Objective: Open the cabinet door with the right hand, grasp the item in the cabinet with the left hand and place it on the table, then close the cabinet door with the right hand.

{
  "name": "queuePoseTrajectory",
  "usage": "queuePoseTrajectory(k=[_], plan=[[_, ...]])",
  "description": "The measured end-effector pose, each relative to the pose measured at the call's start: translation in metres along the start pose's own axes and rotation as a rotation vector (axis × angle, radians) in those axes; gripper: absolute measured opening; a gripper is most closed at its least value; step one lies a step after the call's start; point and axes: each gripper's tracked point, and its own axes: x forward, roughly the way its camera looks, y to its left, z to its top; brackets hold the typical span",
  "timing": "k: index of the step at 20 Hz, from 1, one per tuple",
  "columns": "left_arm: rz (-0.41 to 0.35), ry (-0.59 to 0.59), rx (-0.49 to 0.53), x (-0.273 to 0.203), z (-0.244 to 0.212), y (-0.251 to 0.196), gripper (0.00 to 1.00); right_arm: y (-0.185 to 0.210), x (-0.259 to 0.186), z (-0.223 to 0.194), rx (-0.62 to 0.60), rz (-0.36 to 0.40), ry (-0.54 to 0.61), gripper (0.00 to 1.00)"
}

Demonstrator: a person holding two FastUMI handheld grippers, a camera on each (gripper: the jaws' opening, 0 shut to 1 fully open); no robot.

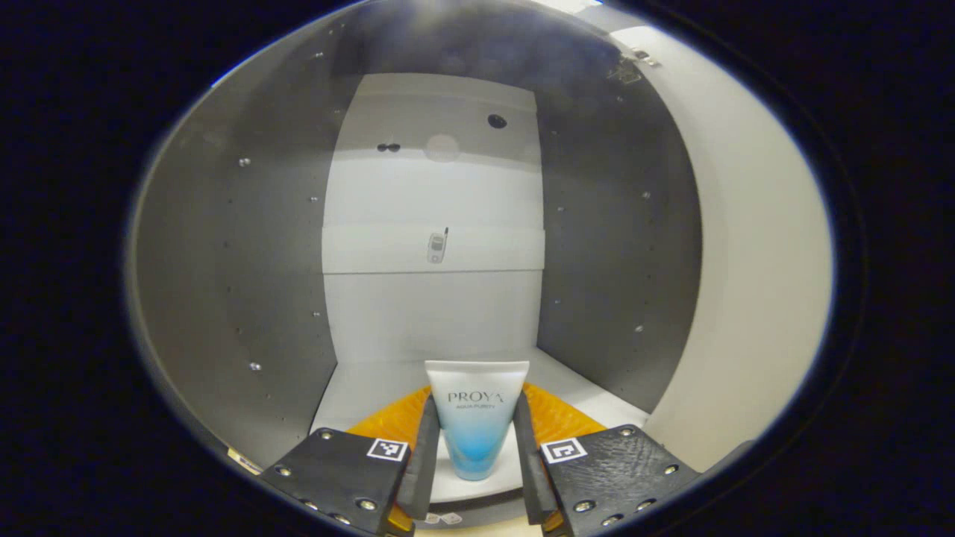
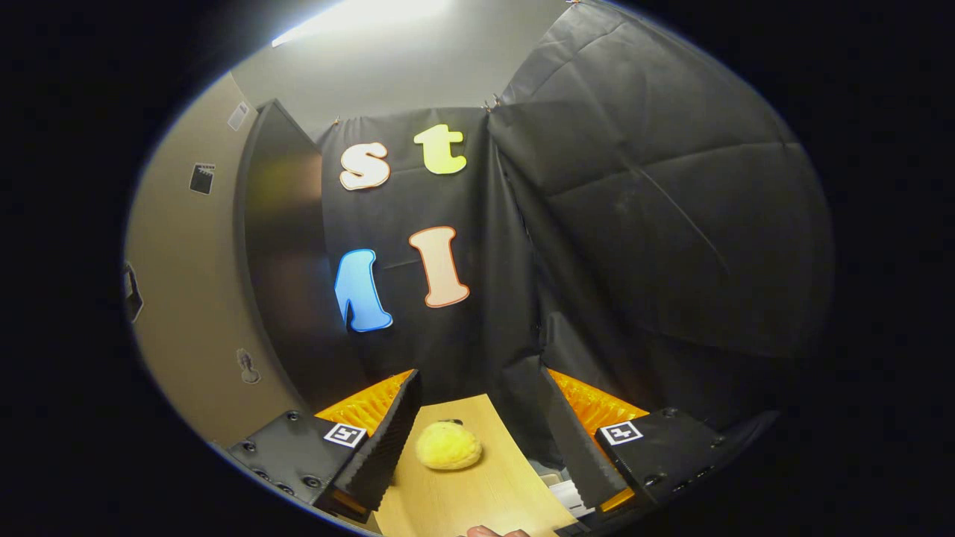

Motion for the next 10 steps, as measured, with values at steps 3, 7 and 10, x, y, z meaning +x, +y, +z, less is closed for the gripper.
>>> queuePoseTrajectory(k=[3, 7, 10], plan=[[-0.031, -0.033, -0.003, -0.046, 0.019, 0.006, 0.52, 0.008, -0.005, -0.005, -0.003, 0.005, 0.010, 0.98], [-0.044, -0.069, -0.021, -0.110, 0.042, 0.032, 0.47, 0.019, -0.022, -0.005, -0.028, -0.008, 0.010, 0.98], [-0.020, -0.069, 0.002, -0.157, 0.046, 0.064, 0.50, 0.025, -0.038, -0.007, -0.019, -0.027, 0.009, 0.98]])
